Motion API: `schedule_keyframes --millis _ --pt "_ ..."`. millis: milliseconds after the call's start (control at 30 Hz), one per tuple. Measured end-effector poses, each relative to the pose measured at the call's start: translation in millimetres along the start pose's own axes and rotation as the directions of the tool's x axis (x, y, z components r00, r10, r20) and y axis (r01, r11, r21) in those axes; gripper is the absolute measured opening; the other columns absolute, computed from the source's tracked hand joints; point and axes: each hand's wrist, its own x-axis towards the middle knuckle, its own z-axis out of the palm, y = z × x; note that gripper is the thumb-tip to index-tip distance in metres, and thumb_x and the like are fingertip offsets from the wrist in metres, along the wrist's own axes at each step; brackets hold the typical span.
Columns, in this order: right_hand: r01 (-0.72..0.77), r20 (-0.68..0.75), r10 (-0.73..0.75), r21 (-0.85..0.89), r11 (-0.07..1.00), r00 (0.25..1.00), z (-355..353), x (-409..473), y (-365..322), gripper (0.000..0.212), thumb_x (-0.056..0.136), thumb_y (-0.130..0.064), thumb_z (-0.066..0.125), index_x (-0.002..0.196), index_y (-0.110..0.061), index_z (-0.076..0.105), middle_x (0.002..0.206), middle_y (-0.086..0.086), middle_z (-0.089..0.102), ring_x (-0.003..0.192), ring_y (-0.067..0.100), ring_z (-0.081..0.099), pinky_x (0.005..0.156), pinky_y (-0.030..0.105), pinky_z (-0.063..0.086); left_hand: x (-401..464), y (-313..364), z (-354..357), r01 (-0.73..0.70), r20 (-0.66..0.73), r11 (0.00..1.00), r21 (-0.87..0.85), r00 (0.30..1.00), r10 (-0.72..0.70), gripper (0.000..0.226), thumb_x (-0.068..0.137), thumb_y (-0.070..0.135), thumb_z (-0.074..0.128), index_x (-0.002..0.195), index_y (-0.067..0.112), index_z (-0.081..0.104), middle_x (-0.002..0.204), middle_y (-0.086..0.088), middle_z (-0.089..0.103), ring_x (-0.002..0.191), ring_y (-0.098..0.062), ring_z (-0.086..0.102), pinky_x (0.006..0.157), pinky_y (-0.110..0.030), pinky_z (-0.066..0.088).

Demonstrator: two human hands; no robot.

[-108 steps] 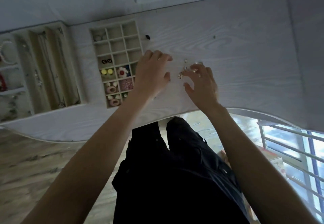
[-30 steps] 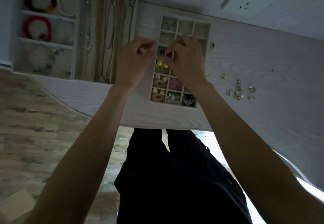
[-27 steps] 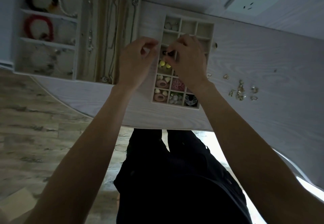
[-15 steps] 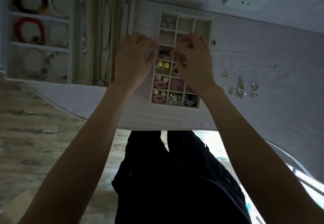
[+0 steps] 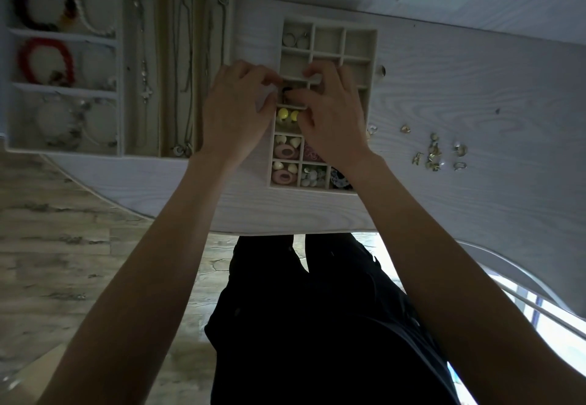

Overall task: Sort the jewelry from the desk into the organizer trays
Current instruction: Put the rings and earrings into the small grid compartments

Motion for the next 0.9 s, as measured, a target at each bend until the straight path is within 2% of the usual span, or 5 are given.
schedule_keyframes --millis 200,367,633,733,900 --pt "-0.014 0.01 0.014 0.008 1.0 1.0 0.6 0.4 -0.8 0.038 0.076 -0.017 0.04 0.09 -0.015 0.075 0.113 0.009 0.059 0.103 0.029 0.049 0.089 0.033 0.042 -0.6 0.8 0.1 -0.002 0.005 1.0 -0.007 1.0 0.002 0.022 0.09 0.02 0.055 0.11 0.021 0.063 0.11 -0.003 0.058 0.107 -0.021 0.047 0.078 -0.015 0.027" --pt "-0.033 -0.053 0.036 0.054 0.998 0.998 -2.1 -0.7 -2.5 0.032 0.078 -0.014 0.046 0.093 -0.012 0.074 0.109 0.009 0.061 0.101 0.028 0.052 0.086 0.031 0.043 -1.2 -0.3 0.8 -0.015 0.004 1.0 0.008 1.0 0.014 0.022 0.091 0.021 0.054 0.112 0.021 0.063 0.111 -0.001 0.058 0.107 -0.019 0.047 0.076 -0.011 0.023" --pt "-0.023 -0.017 0.023 0.029 0.999 1.0 -0.3 -5.6 -1.7 0.033 0.077 -0.016 0.046 0.092 -0.012 0.075 0.112 0.01 0.059 0.101 0.028 0.051 0.085 0.035 0.046 -2.8 -1.1 2.6 -0.034 -0.023 0.999 0.012 0.999 0.035 0.022 0.092 0.022 0.053 0.111 0.021 0.063 0.111 -0.001 0.058 0.104 -0.02 0.049 0.076 -0.014 0.026" --pt "-0.029 -0.021 0.03 0.017 0.999 0.999 0.4 -6.4 -1.1 0.026 0.077 -0.014 0.051 0.087 -0.011 0.074 0.113 0.01 0.059 0.101 0.028 0.052 0.086 0.035 0.046 -3.7 -1.1 3.1 -0.047 -0.039 0.999 0.022 0.998 0.048 0.022 0.092 0.023 0.053 0.111 0.02 0.063 0.111 -0.002 0.058 0.105 -0.02 0.049 0.075 -0.015 0.027" --pt "-0.033 -0.01 0.034 0.023 0.999 0.999 1.3 -6.9 0.0 0.026 0.077 -0.016 0.05 0.085 -0.011 0.074 0.115 0.009 0.058 0.104 0.028 0.051 0.088 0.036 0.045 -4.9 -1.1 4.1 -0.087 -0.085 0.988 0.126 0.992 0.098 0.02 0.092 0.024 0.052 0.103 0.017 0.067 0.105 -0.007 0.06 0.102 -0.025 0.053 0.072 -0.021 0.033"
